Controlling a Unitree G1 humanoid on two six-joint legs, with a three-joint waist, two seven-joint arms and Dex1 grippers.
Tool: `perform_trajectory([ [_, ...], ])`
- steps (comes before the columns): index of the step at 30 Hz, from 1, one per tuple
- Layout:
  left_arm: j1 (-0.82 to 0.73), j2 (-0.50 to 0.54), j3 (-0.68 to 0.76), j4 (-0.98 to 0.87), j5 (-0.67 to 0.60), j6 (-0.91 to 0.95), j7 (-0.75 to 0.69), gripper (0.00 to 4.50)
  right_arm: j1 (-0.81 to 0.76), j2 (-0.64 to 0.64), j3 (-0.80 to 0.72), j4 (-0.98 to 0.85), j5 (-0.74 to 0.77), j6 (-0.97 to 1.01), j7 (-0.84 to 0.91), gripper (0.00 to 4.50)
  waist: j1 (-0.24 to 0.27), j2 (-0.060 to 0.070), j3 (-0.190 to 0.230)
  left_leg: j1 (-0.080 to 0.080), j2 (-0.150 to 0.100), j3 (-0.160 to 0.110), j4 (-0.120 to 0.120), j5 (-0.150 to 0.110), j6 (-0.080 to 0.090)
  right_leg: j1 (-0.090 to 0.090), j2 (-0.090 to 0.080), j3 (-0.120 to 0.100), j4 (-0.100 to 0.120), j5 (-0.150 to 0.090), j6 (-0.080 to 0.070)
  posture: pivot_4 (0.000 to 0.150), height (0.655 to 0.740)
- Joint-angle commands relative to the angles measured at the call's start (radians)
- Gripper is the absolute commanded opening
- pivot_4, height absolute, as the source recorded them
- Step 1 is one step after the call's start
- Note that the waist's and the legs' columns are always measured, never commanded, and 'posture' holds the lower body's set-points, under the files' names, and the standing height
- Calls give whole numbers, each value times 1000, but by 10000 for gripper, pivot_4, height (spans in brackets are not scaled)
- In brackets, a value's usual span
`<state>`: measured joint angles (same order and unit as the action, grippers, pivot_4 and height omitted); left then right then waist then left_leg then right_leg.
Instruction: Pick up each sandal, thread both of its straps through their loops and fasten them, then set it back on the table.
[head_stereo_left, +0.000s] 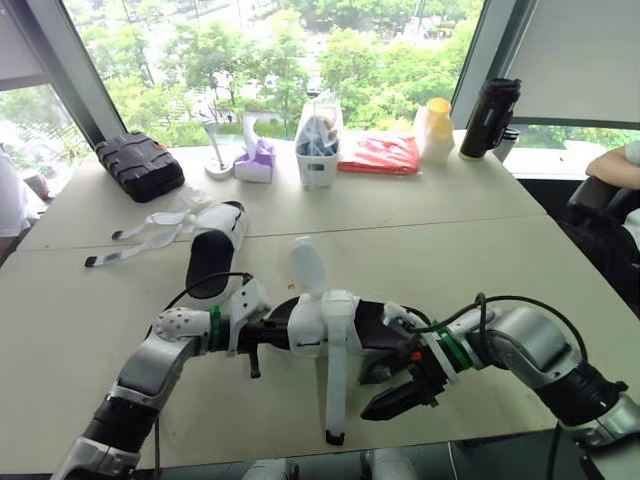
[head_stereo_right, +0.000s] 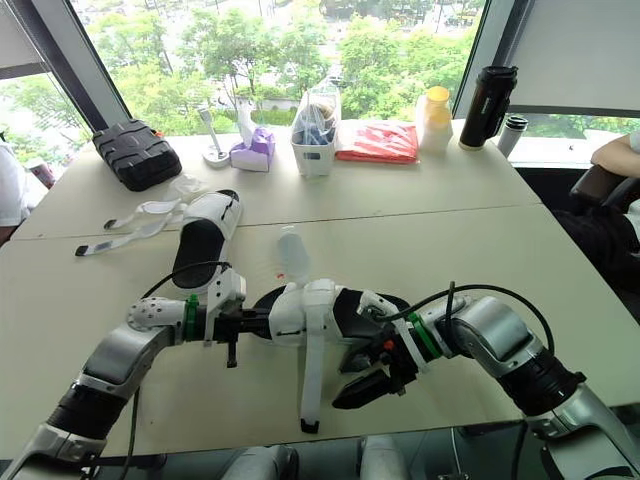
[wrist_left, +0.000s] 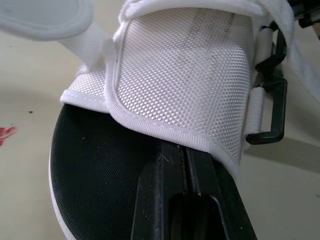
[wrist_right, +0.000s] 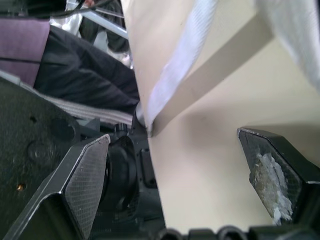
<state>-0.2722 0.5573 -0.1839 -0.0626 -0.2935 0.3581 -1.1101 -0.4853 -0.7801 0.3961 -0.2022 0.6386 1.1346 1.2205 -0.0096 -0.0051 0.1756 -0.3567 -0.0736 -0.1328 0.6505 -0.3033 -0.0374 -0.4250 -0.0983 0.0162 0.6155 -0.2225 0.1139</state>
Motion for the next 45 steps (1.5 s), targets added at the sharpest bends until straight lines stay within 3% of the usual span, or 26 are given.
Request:
perform_trajectory([
  [1, 36, 13, -54, -33, -5, 39, -31, 0, -25, 7, -26, 32, -24, -19, -30, 44304, 0, 0, 0, 0, 0, 0, 0, 0, 0, 0, 0, 0, 0, 0, 0, 1500, 7400],
  [14, 8, -8, -65, 34, 29, -8, -12, 0, -63, -21, -97, 34, 78, 71, 23, 44304, 14, 0, 0, 0, 0, 0, 1, 0, 0, 0, 0, 0, 0, 0, 0, 1500, 7400],
  [33, -54, -6, -77, 146, 63, -103, -20, 0, -30, 154, -72, -19, 132, 205, -137, 44304, 23, 0, 0, 0, 0, 0, 3, 0, 0, 2, 0, 0, 0, 2, 2, 1500, 7400],
  [35, -52, -6, -78, 144, 63, -103, -19, 0, -27, 166, -76, -21, 137, 212, -152, 36399, 23, 0, 0, 0, 0, 0, 3, 0, 0, 2, 0, 0, 0, 2, 2, 1500, 7400],
  [42, -50, -8, -77, 145, 63, -102, -17, 0, -21, 180, -99, -36, 161, 225, -194, 421, 23, 0, 0, 0, 0, 0, 3, 0, 0, 2, 0, 0, 0, 2, 2, 1500, 7400],
  [45, -50, -10, -77, 146, 63, -102, -16, 0, -51, 177, -136, -33, 176, 249, -209, 421, 23, 0, 0, 0, 0, 0, 3, 0, 0, 2, 0, 0, 0, 2, 2, 1500, 7400],
])
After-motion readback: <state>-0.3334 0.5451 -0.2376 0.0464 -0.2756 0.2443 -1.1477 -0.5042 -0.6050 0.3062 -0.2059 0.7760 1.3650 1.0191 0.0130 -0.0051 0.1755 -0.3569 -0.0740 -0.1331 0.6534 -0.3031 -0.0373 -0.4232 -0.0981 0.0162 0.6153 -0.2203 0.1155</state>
